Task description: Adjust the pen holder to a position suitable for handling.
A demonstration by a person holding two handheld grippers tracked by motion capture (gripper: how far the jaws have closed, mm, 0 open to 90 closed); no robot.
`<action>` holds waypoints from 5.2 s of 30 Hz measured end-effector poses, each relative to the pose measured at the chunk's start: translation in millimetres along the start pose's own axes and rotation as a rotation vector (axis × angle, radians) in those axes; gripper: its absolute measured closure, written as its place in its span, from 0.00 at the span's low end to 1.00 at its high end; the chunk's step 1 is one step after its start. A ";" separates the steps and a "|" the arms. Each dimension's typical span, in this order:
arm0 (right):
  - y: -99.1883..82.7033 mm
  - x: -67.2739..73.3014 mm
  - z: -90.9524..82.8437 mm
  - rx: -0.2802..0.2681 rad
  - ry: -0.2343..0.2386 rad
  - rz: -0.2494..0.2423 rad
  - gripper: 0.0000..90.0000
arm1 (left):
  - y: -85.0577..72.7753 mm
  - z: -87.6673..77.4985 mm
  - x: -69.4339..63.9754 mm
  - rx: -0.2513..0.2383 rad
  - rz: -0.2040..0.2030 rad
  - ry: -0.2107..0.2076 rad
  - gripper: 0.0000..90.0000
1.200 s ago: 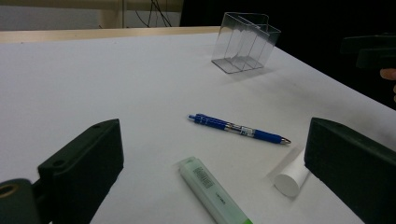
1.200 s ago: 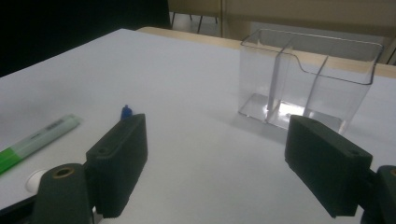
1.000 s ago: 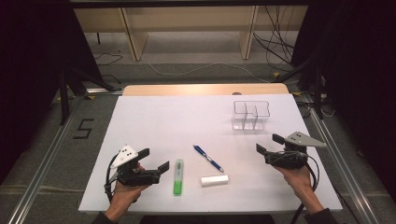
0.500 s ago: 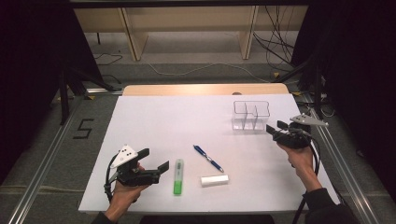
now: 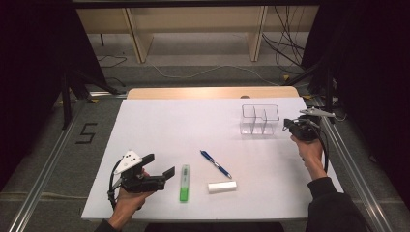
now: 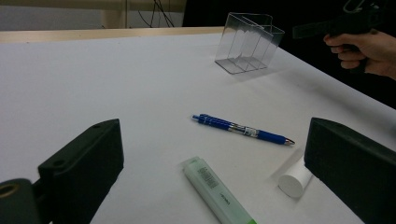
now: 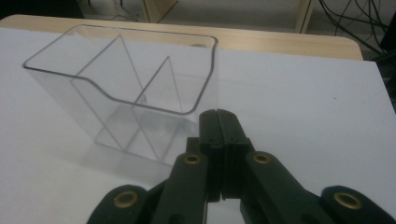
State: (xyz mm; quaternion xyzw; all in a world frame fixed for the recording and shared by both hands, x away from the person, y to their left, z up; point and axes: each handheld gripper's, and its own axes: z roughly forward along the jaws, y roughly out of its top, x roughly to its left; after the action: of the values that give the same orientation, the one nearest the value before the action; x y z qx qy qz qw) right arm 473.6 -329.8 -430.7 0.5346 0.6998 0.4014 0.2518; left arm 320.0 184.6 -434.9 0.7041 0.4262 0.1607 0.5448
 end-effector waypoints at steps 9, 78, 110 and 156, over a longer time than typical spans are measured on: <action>10.3 -8.5 25.6 0.045 0.006 -0.010 1.00 | 0.1 -0.7 0.7 -0.002 0.001 0.004 0.05; 27.3 96.8 86.2 0.118 0.151 -0.155 1.00 | 0.5 -0.9 0.5 -0.008 -0.006 0.011 0.05; 29.6 128.9 100.1 0.128 0.182 -0.179 1.00 | 0.7 -1.7 0.6 -0.009 -0.006 0.009 0.05; 31.0 115.1 47.1 0.100 0.245 -0.137 0.51 | 0.3 -2.5 1.7 -0.006 -0.005 0.012 0.05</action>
State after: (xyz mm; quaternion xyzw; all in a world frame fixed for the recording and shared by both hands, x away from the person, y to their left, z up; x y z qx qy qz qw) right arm 492.5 -203.4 -422.1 0.4445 0.7792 0.4101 0.1646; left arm 319.4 187.5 -434.2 0.7006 0.4307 0.1650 0.5445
